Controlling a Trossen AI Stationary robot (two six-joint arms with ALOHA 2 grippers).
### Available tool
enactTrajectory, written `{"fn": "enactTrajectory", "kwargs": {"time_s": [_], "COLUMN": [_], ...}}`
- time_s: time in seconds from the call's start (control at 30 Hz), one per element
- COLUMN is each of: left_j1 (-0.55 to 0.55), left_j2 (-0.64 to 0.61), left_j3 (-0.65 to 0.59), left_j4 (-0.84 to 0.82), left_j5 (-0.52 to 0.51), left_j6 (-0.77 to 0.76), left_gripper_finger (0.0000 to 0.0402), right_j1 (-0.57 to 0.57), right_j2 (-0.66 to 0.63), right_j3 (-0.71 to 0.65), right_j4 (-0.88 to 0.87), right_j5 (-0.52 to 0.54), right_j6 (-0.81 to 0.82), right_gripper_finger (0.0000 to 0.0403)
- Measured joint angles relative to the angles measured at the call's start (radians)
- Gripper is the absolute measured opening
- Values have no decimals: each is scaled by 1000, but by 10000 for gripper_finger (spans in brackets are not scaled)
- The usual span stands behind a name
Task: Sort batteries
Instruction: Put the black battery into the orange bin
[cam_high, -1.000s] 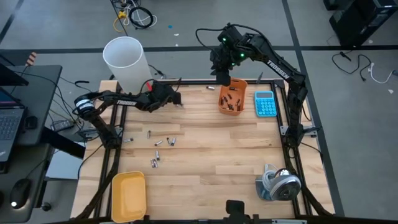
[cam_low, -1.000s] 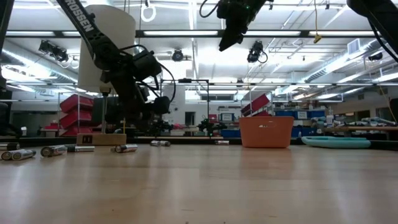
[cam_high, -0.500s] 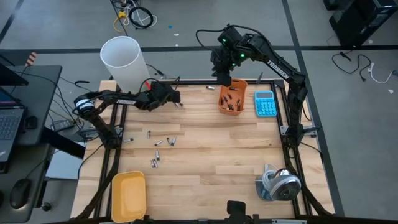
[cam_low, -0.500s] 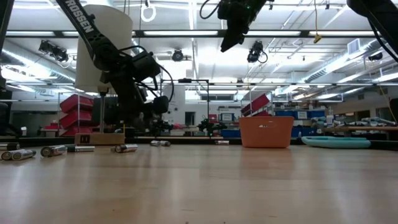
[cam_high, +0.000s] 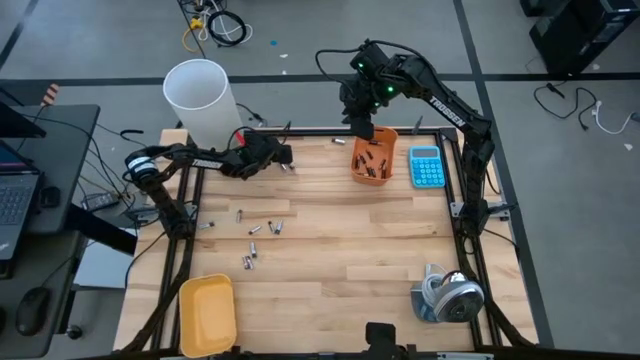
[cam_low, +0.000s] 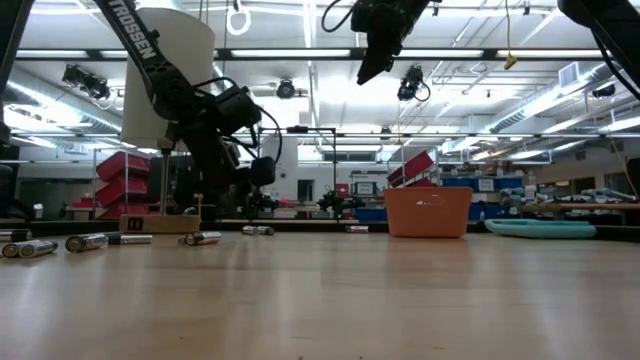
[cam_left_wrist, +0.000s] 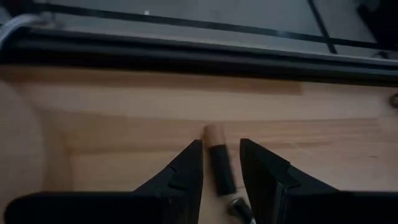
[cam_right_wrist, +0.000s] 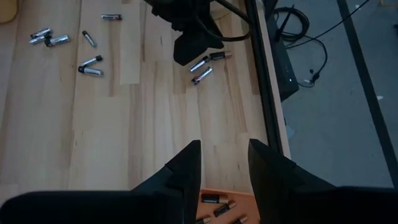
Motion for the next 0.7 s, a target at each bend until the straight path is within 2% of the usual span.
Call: {"fn": "enactTrajectory", "kwargs": {"time_s": [0.7], "left_j1": [-7], "left_j2": [1], "left_j3": [0], "left_j4": [12], "left_j5": [9], "left_j6": [4], "left_gripper_finger": [109], "right_j1": [-17], "right_j2": [0], "right_j3": [0], "right_j4": [-1], "right_j5": [0], "right_j6": [-1], "right_gripper_finger": [119]}}
